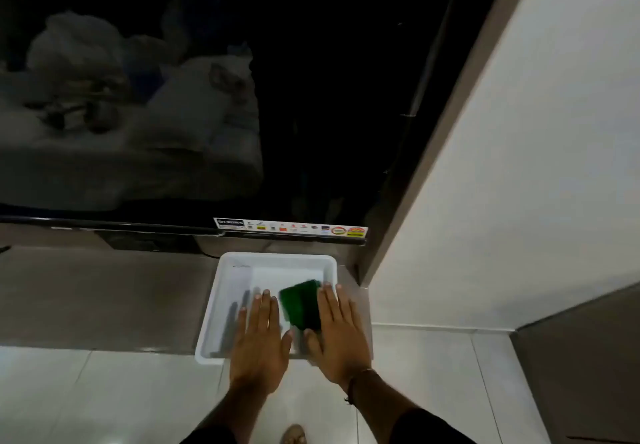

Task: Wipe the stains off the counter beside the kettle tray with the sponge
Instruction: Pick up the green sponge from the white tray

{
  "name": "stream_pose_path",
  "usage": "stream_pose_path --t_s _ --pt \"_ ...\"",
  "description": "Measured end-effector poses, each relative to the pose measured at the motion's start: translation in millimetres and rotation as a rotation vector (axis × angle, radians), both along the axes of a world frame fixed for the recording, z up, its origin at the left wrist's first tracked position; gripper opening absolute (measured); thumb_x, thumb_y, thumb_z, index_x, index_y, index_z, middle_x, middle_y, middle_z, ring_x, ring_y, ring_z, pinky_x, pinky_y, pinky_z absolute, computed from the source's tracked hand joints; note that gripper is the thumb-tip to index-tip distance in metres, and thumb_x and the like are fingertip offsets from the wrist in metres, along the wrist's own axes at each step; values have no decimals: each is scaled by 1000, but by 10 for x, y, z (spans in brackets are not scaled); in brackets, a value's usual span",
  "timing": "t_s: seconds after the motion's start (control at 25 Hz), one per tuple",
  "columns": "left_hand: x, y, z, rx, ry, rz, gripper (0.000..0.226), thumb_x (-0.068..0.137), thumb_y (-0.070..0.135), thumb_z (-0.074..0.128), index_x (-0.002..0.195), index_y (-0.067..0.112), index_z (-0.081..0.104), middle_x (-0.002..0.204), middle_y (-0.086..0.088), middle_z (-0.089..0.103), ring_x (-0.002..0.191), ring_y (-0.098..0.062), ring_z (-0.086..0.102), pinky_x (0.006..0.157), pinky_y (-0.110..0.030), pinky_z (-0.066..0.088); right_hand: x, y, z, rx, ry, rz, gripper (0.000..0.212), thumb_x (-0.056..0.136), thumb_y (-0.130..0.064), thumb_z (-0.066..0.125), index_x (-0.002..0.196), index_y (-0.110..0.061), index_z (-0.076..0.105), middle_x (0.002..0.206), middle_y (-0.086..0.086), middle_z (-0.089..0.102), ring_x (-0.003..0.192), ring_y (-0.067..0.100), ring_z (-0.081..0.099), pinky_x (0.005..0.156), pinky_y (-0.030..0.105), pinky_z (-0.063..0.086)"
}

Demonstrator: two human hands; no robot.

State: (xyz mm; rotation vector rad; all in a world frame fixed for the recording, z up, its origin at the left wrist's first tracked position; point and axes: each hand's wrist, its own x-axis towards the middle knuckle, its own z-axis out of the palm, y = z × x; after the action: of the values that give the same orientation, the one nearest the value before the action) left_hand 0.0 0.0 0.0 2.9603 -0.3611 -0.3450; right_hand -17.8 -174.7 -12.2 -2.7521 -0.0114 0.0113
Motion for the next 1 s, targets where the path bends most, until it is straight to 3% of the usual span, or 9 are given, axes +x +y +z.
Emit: stream_pose_path --t_s 0.16,0.28,0.36,0.52,0.72,0.88,1.0 --pt "391 352 -246 5 -53 80 83 97 57 -7 161 4 0 170 -22 -11 156 -37 -16 128 -56 9 442 403 -231 -71 151 121 86 101 -51 46 162 -21 -6 170 0 -13 156 25 -17 127 49 -1" --pt "574 386 -342 0 -28 48 85 95 61 -9 162 8 -4 170 -18 -15 156 -35 -19 129 -54 5 578 434 -386 -191 233 127 86 104 -41 51 161 -19 -9 168 2 -19 156 28 -15 124 47 -8" --pt "642 414 -387 0 -21 7 87 93 61 -9 162 8 -3 170 -18 -14 156 -34 -18 129 -54 4 588 428 -444 -179 235 101 79 107 -31 48 162 -20 -7 171 4 -14 157 29 -11 126 48 -4" --pt "682 427 -430 39 -14 -30 85 95 57 -11 162 5 -1 170 -23 -11 156 -38 -16 128 -57 4 602 461 -520 -161 200 90 69 110 -28 42 162 -20 -1 173 5 -4 158 28 -9 127 47 -2" --pt "666 343 -305 120 -29 -52 78 107 58 14 161 7 -9 170 -19 -16 155 -35 -21 128 -55 -1 606 461 -335 -98 57 110 63 106 -22 50 161 -16 19 170 11 19 157 31 11 122 42 2" --pt "490 55 73 57 -66 -118 82 100 59 -1 162 7 6 171 -18 1 157 -32 -8 128 -55 0 390 223 106 -87 -96 98 72 96 -17 68 157 -15 30 165 11 33 154 32 25 121 46 14" --pt "243 -401 314 7 -61 -201 92 93 65 -13 162 9 7 171 -16 1 158 -32 -3 129 -55 3 47 -242 394 -109 -131 24 74 95 -20 70 157 -16 31 164 11 36 153 33 27 122 47 21"
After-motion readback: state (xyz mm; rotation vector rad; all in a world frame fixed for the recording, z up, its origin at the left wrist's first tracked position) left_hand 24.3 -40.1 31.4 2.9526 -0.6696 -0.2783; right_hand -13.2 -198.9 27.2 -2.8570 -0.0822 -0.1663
